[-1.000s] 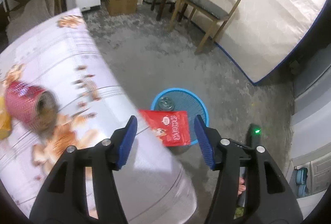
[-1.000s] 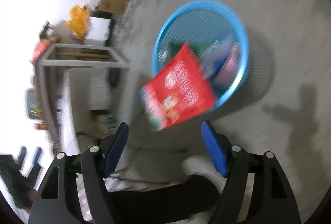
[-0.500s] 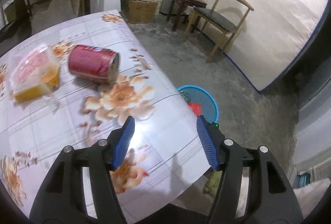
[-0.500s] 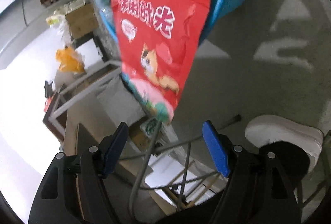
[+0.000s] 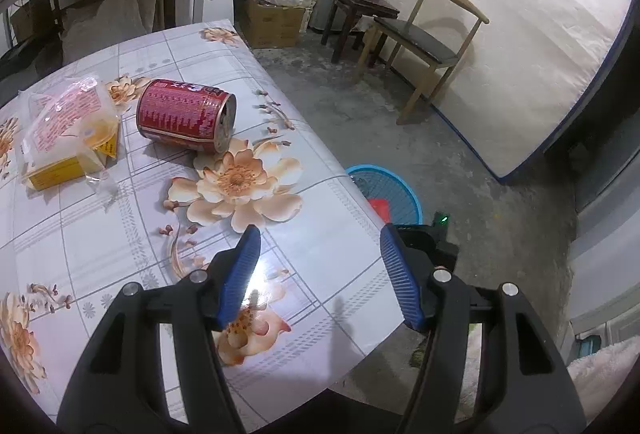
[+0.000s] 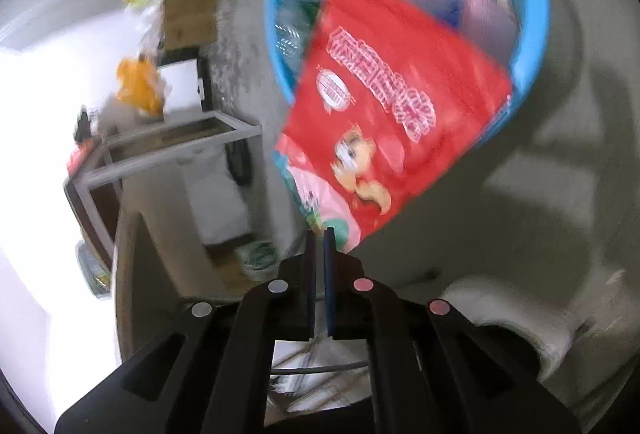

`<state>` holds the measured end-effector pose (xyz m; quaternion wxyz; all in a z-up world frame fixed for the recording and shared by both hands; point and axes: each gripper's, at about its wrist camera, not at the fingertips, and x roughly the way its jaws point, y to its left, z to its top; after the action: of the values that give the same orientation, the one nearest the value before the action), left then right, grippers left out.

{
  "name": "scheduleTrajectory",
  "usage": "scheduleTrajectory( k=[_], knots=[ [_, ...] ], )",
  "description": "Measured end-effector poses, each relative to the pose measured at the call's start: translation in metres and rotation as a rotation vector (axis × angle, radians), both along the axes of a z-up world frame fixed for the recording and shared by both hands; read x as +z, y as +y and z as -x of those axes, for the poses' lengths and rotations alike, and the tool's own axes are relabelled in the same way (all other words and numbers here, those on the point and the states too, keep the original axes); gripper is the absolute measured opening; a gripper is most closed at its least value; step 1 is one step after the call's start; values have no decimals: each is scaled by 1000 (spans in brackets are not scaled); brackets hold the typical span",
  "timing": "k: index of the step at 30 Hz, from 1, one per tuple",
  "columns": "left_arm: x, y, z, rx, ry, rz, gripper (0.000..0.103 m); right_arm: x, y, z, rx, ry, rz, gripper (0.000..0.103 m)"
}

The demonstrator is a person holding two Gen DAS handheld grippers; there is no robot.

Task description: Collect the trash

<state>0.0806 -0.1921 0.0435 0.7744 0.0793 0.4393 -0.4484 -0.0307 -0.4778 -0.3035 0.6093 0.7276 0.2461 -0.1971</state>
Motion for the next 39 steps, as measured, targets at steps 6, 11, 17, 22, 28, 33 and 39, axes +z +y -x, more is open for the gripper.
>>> scheduleTrajectory(
  k=[6,11,17,22,28,33,39],
  knots=[
    [-1,1,1,11,3,0,59,21,-20,11,55,-7,33,5],
    [-10,7,-4,25,34,-6,59,-15,-1,7,55,1,-132,47],
    [-10,14,-6,30,30,-3,59,-86,21,-6,-77,-51,-392,59],
    [-10,17,-9,43,33,-2,59,-118,22,-3,-251,-123,-479,52],
    [-11,16,-11,42,36,-2,59,-94,13,2,-217,-138,-392,8],
    [-7,14,-9,25,29,8,59,-57,-6,17,-165,-84,-246,3],
    [-2,13,-6,13,7,16,59,32,-58,31,-4,99,169,3]
  ],
)
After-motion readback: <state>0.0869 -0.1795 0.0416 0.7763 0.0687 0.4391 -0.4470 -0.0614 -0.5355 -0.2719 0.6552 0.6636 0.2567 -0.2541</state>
